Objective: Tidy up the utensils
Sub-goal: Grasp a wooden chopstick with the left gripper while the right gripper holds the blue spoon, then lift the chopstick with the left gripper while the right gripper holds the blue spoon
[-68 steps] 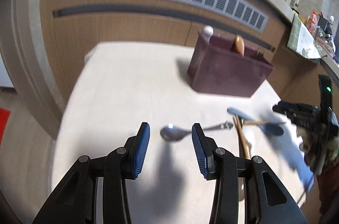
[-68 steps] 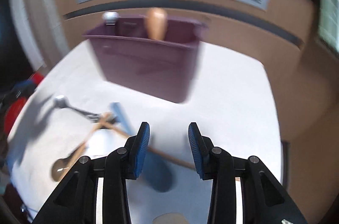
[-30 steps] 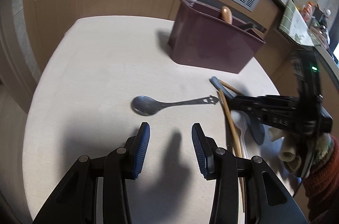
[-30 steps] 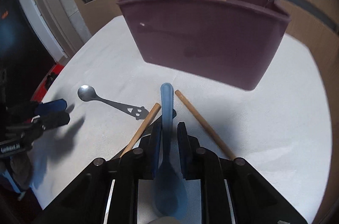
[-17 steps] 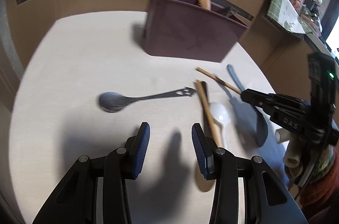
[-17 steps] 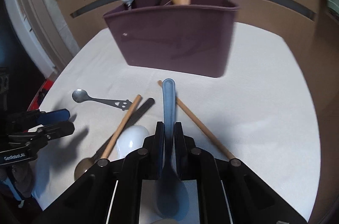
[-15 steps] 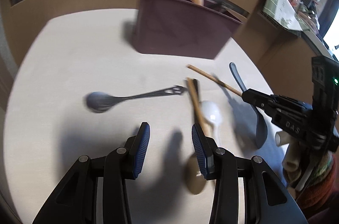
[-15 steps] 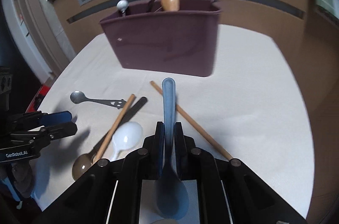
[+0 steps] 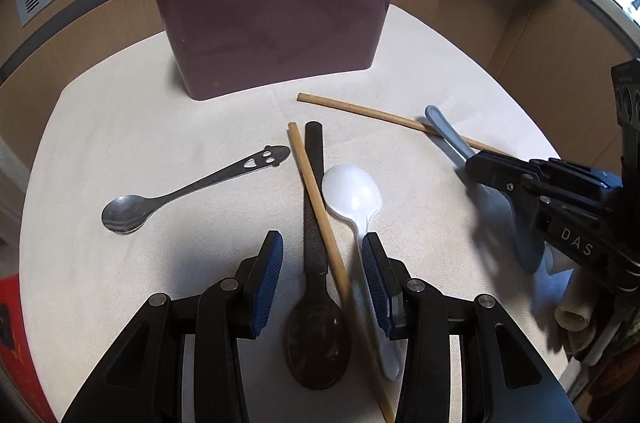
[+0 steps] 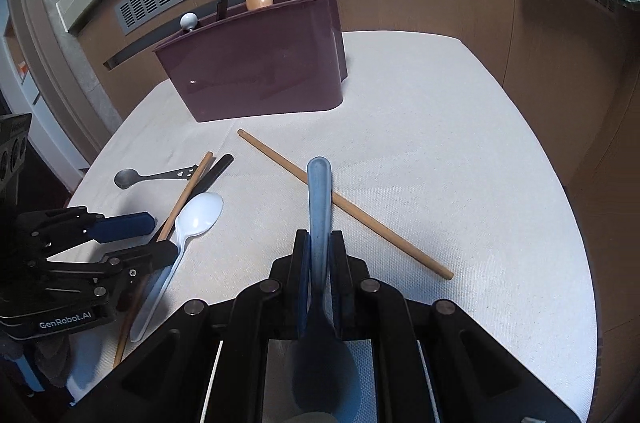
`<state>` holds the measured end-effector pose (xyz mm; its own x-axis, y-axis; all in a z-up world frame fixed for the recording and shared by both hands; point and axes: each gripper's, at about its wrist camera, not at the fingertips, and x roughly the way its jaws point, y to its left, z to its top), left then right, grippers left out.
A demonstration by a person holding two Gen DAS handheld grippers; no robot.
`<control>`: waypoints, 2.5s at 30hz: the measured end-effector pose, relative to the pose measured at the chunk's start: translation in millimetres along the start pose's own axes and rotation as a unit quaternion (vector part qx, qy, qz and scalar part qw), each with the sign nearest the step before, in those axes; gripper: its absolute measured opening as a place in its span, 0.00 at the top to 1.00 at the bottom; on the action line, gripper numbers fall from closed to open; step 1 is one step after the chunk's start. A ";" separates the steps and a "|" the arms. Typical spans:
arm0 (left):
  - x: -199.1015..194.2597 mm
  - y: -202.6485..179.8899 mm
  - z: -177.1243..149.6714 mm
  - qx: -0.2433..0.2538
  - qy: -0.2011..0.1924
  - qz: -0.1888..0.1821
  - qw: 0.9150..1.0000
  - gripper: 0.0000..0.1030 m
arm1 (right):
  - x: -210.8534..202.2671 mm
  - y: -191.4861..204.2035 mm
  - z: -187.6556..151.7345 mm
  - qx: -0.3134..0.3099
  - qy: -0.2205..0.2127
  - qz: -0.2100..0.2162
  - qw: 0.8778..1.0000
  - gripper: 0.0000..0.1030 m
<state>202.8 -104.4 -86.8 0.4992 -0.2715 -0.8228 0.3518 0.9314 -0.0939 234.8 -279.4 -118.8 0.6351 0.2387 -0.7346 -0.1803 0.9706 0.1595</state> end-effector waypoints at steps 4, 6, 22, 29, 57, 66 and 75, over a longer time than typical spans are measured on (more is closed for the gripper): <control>-1.2 5.1 -1.8 -0.002 0.001 0.003 1.000 0.59 | 0.3 -0.8 -1.0 0.002 -0.001 0.001 1.000 0.91; -0.6 10.3 -1.0 -0.004 0.001 0.004 1.000 0.59 | -0.4 -0.8 -1.8 0.002 0.000 0.000 1.000 0.91; 8.4 50.8 16.7 -0.083 0.014 -0.040 0.996 0.66 | 1.2 4.6 -3.7 -0.009 0.002 -0.005 1.000 0.91; 27.2 31.0 38.5 -0.026 0.004 -0.038 0.999 0.74 | 2.0 5.0 -3.4 -0.011 0.006 -0.010 1.000 0.90; 14.8 51.5 24.6 -0.029 0.018 -0.038 0.999 0.84 | 12.8 33.9 4.1 -0.078 0.038 0.012 0.996 0.92; 16.8 28.4 25.1 0.002 0.019 -0.048 0.999 0.84 | 5.4 23.3 -0.7 -0.052 0.031 -0.008 0.998 0.91; 11.1 32.5 24.3 -0.006 0.012 -0.054 0.998 0.93 | 6.3 23.4 -1.5 -0.047 0.025 -0.010 0.999 0.91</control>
<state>239.1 -83.0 -85.4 0.4396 -0.3645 -0.8209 0.3921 0.9001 -0.1897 233.5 -255.3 -120.6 0.6009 0.2149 -0.7699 -0.2396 0.9673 0.0830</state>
